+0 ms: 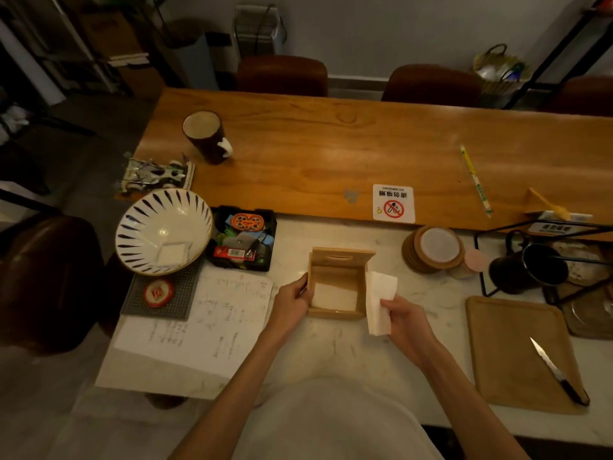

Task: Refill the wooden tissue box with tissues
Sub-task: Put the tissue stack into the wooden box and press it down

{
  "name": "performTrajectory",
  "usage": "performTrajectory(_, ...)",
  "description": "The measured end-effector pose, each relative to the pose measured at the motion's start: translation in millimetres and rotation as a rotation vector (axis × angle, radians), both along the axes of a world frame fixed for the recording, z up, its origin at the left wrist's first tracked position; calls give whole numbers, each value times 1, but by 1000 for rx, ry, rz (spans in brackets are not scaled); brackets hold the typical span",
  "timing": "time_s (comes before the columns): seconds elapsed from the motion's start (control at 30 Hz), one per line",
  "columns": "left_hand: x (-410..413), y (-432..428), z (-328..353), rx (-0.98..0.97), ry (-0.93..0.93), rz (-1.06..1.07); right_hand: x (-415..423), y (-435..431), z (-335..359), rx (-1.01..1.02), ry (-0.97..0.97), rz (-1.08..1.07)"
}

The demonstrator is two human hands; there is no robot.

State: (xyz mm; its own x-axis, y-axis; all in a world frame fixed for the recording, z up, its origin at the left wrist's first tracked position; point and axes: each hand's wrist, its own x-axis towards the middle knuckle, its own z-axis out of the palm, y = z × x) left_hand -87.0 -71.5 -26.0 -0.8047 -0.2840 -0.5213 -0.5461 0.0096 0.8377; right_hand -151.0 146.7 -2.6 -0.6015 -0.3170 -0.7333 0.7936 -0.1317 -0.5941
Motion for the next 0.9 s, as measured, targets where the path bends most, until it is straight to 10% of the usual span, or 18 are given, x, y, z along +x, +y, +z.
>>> performTrajectory(0.17, 2, -3, -5, -7, 7, -15, 3, -3, 23, 254, 156, 236)
performTrajectory(0.4, 9, -3, -8, 10, 21, -38, -9, -62, 50, 1087, 1174, 1006)
performTrajectory(0.9, 14, 12, -26, -233, 73, -94, -56, -125, -9, 1011, 636, 1655)
